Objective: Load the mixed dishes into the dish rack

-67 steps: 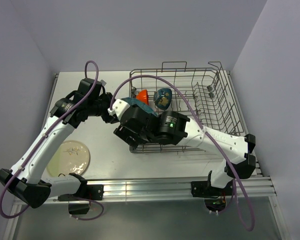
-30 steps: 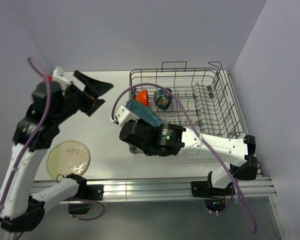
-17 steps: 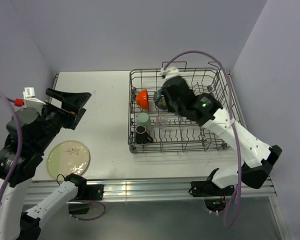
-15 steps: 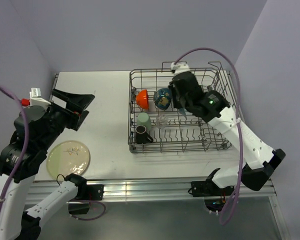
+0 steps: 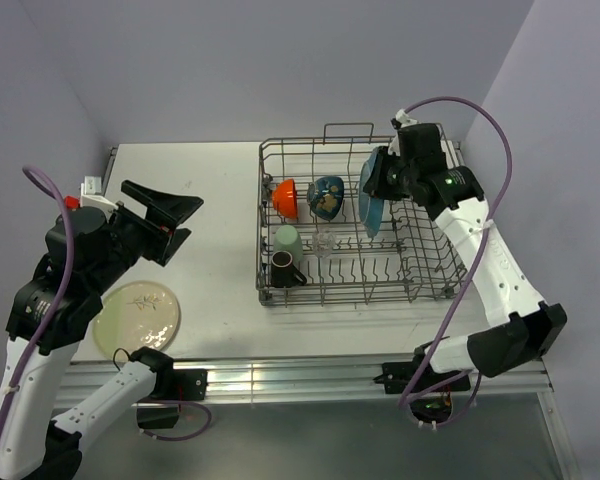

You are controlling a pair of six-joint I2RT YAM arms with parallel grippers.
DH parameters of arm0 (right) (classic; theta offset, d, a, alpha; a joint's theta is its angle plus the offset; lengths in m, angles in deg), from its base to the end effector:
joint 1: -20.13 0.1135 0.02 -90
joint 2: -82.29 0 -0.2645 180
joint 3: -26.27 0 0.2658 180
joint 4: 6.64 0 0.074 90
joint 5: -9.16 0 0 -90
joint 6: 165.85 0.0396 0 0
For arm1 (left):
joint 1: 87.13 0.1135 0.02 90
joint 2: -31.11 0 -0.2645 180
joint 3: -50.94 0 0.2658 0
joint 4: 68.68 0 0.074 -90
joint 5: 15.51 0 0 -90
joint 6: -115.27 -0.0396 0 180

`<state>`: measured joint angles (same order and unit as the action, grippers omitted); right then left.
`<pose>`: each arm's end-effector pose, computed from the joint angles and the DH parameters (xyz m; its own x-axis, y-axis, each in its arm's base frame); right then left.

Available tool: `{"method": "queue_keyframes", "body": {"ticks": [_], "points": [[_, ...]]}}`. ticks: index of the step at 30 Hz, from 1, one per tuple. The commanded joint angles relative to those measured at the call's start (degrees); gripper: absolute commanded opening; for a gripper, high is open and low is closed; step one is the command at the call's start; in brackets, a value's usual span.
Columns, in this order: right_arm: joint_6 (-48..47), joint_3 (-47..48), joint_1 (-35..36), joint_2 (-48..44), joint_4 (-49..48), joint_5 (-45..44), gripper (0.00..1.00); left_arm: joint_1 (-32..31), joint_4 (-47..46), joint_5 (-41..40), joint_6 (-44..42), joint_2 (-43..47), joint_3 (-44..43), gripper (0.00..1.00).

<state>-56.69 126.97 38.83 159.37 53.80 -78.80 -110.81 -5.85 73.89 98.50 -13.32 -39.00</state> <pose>0.2793 0.0960 0.4097 -0.6502 0.1262 -0.7492 -0.1418 0.9486 0.2829 0.1154 -0.0502 0.4545 -0.4544 -0.8462 -0.2784 -0.1478 0.3799 -0.9132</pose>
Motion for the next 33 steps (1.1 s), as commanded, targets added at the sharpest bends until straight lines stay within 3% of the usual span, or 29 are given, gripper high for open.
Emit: {"method": "queue_keyframes", "body": {"ticks": [1,11,19,33], "points": [[1.8,1.5,-3.1,0.6,-11.3,5.5,0.0,0.1,-1.7,1.4,0.1,0.6,0.3,0.93],[1.2,6.9,-5.4,4.8,-10.2,6.6,0.0,0.1,-0.3,1.1,-1.2,0.3,0.0,0.94],[1.8,5.9,-5.3,-2.1,-5.2,7.9,0.0,0.1,-1.1,2.0,-2.2,-0.9,0.7,0.94],[-0.9,-9.3,-4.8,-14.4,-3.9,9.1,0.0,0.2,-4.9,5.8,-1.9,-2.5,3.5,0.94]]}}
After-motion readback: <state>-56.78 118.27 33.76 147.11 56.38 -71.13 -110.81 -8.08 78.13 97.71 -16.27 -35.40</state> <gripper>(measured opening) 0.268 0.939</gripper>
